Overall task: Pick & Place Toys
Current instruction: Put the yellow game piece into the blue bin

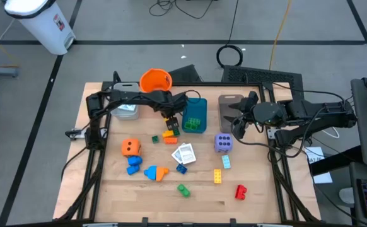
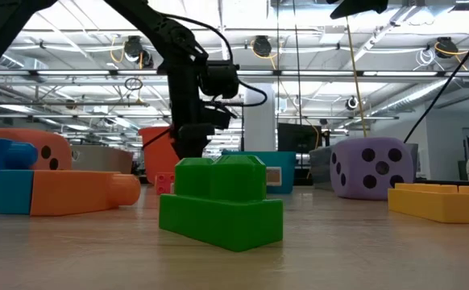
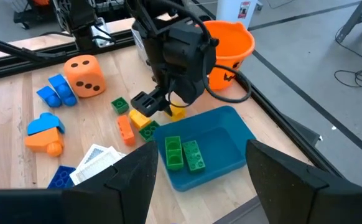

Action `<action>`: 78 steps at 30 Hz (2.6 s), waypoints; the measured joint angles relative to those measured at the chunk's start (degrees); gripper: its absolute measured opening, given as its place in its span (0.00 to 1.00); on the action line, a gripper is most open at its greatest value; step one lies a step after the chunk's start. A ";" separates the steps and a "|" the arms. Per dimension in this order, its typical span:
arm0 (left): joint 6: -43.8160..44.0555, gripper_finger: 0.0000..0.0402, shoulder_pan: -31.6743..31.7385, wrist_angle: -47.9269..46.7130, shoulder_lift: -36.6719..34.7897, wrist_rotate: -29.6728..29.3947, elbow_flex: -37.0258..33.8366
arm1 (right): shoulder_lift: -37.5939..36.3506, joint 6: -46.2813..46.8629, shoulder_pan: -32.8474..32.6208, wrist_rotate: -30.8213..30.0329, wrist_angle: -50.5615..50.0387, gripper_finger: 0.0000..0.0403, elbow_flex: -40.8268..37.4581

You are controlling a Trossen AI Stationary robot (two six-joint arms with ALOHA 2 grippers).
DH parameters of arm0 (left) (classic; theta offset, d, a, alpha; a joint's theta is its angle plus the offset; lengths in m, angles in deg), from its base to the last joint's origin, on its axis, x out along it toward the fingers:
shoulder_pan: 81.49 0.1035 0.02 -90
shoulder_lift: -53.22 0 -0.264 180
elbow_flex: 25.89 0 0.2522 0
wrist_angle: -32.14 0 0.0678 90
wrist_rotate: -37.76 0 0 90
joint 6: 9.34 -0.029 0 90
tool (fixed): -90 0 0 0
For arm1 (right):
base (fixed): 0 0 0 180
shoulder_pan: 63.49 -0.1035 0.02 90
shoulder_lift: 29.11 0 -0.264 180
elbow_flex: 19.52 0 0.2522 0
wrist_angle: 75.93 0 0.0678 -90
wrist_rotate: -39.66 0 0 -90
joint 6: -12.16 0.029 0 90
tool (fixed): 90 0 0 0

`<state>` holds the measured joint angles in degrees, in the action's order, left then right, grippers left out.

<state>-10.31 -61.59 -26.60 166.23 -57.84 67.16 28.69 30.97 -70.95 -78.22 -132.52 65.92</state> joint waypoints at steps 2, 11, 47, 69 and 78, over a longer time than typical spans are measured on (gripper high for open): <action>0.75 0.62 0.00 -0.30 0.28 -0.06 0.00 | 0.00 0.00 0.00 0.76 -0.11 0.59 0.00; 1.96 0.57 -0.42 -1.47 0.77 -0.39 0.00 | 0.00 -0.19 -0.01 1.13 -0.33 0.59 0.00; 19.95 0.39 -5.73 8.18 -34.75 4.55 0.00 | 0.05 -11.83 -0.01 1.76 21.63 0.59 0.00; 26.28 0.39 -12.38 28.33 -33.71 29.10 0.04 | 12.13 -19.01 7.98 34.43 37.59 0.59 0.04; 27.26 0.38 -13.68 29.00 -29.05 32.80 0.04 | 11.10 -22.53 6.43 40.17 32.24 0.55 0.04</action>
<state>16.95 -75.27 2.41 137.18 -25.04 67.20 39.79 8.43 -64.52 -38.05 -100.29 65.96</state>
